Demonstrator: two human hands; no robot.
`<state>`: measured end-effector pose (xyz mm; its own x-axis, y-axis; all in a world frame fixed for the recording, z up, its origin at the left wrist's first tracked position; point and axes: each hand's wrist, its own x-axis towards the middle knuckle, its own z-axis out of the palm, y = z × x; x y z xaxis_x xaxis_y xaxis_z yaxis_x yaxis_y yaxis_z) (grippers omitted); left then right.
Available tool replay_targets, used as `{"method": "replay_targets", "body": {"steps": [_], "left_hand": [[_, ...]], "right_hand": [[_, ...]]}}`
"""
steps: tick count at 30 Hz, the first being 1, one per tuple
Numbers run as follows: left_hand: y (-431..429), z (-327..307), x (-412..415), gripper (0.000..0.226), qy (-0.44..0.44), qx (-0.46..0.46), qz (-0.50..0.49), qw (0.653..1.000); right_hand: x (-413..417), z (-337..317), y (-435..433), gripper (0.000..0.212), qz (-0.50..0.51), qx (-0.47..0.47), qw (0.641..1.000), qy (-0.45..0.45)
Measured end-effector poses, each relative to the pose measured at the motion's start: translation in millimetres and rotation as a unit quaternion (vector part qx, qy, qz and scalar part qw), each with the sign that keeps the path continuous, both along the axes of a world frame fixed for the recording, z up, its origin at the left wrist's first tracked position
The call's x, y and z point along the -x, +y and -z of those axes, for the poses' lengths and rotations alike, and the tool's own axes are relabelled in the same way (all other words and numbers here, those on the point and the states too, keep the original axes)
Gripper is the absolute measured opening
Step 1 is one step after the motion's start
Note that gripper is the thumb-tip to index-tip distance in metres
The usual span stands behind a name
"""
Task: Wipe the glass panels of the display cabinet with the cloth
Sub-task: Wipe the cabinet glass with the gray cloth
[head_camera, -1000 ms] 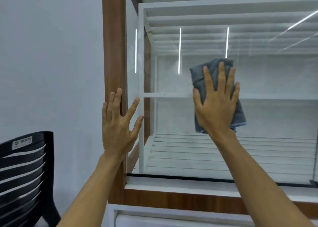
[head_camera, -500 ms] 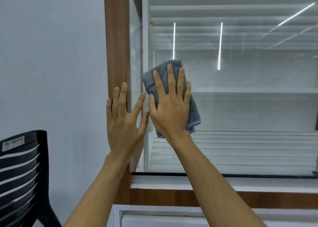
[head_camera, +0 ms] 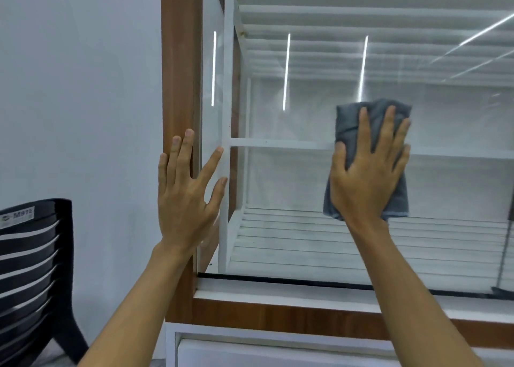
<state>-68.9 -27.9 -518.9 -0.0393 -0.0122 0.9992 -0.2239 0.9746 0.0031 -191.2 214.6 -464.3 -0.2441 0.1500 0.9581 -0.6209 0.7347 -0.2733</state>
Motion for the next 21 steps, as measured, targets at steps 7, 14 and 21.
{"method": "replay_targets", "body": {"steps": [7, 14, 21], "left_hand": [[0.7, 0.6, -0.2, 0.052, 0.003, -0.001, 0.009, 1.000], [-3.3, 0.8, -1.8, 0.052, 0.001, 0.005, 0.012, 1.000], [-1.3, 0.7, -2.1, 0.052, 0.000, 0.002, 0.017, 1.000]], "right_hand": [[-34.2, 86.9, -62.2, 0.067, -0.037, -0.089, 0.995, 0.014], [-54.7, 79.4, -123.8, 0.065, -0.035, -0.126, 0.990, 0.044], [-47.9, 8.5, -122.6, 0.062, -0.036, -0.125, 0.988, 0.085]]}}
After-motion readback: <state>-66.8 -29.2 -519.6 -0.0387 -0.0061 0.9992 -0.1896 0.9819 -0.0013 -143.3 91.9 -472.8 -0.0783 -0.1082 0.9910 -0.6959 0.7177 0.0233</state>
